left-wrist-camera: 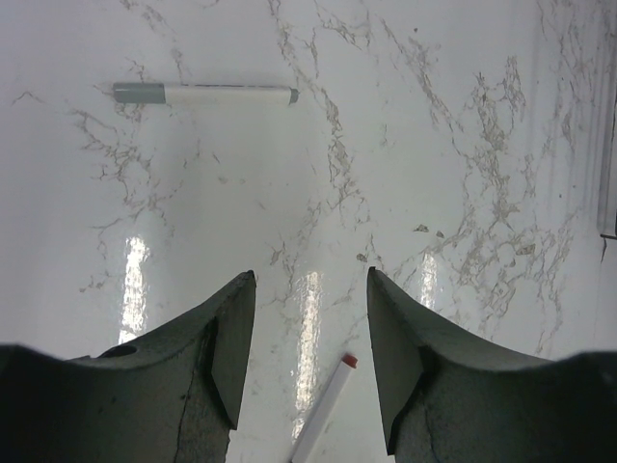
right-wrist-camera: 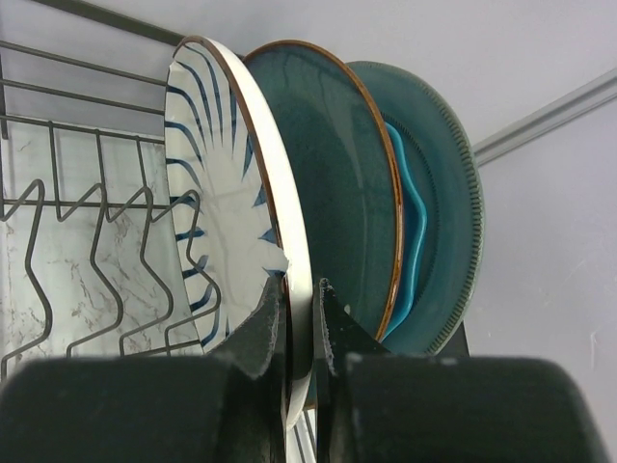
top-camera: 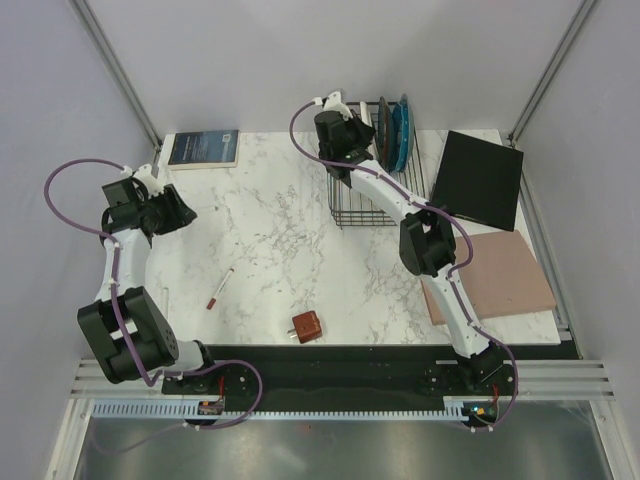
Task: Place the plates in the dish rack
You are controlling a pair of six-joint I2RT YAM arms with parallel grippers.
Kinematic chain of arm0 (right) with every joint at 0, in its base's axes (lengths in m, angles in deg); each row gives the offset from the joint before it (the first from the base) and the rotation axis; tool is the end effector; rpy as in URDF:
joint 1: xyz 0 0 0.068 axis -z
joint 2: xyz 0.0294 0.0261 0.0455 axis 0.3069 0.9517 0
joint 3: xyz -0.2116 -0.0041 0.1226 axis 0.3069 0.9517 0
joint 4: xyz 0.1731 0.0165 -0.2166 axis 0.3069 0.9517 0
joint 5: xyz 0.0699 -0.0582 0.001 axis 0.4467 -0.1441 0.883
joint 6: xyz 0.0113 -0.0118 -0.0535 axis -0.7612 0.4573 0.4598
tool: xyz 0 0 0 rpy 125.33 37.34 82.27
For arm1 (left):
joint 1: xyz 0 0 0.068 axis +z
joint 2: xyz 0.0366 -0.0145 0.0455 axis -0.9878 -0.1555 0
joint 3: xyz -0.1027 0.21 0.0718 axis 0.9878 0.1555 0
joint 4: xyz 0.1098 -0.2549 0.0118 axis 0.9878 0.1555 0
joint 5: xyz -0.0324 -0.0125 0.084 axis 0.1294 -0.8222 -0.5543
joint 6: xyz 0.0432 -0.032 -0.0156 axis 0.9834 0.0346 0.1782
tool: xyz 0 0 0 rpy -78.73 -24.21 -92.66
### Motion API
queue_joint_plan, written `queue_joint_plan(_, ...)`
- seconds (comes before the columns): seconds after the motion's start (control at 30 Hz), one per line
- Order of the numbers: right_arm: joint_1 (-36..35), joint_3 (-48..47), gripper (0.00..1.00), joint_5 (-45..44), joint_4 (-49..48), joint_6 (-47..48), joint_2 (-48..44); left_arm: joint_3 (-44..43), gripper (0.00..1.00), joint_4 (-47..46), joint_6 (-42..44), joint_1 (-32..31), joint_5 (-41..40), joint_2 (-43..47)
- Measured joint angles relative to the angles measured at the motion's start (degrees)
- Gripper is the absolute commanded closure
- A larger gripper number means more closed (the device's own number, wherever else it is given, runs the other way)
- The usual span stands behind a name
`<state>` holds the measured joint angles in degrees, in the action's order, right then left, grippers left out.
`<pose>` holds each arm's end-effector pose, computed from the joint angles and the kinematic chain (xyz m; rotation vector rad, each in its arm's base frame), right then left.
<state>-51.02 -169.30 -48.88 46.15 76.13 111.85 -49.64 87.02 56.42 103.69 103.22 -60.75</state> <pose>0.4922 0.2812 0.2450 -0.1453 1.7831 -0.8465 0.3024 0.1080 0.2307 -0.2633 2.2195 -0.3232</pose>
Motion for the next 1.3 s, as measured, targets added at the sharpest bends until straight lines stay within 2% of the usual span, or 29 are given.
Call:
queue_joint_plan(0.03,0.0,0.0,0.77,0.0,0.2,-0.4,0.0,0.0,0.43,0.2,0.0,0.0,0.0,0.0)
queue_joint_plan(0.17,0.0,0.0,0.68,-0.3,-0.3,-1.3,0.0,0.2,0.43,0.7,0.0,0.0,0.0,0.0)
queue_joint_plan(0.6,0.2,0.0,0.62,-2.6,-1.7,-1.3,-1.7,1.2,0.42,0.9,0.0,0.0,0.1,2.5)
queue_joint_plan(0.7,-0.8,0.1,0.41,-2.5,-1.6,-1.4,-4.8,1.2,0.39,0.8,0.0,0.0,0.0,3.9)
queue_joint_plan(0.73,-1.3,0.3,0.19,-2.3,-1.6,-1.6,-6.1,1.2,0.38,0.8,0.0,0.0,0.0,4.2)
queue_joint_plan(0.77,-1.8,1.1,0.05,-1.7,-1.7,-1.8,-8.0,1.2,0.01,0.8,0.0,-0.1,-0.2,4.5)
queue_joint_plan(0.8,-2.6,2.4,0.02,-0.7,-1.7,-1.8,-10.7,1.2,0.0,0.7,0.0,-0.3,-0.3,4.7)
queue_joint_plan(0.97,-4.8,7.5,0.02,2.5,-3.4,-2.1,-22.8,-0.5,0.0,1.4,0.2,-2.4,-2.1,4.7)
queue_joint_plan(1.07,-3.5,12.1,0.02,4.0,-3.7,-3.5,-30.3,-3.6,0.0,2.3,1.1,-4.5,-3.1,4.7)
queue_joint_plan(1.17,0.6,15.1,0.02,5.5,-0.9,-7.4,-35.6,-7.5,0.0,2.5,2.9,-8.1,-4.1,4.5)
queue_joint_plan(1.3,10.0,21.4,0.02,10.6,7.0,-15.5,-42.6,-12.3,0.0,2.5,6.1,-14.8,-6.8,4.0)
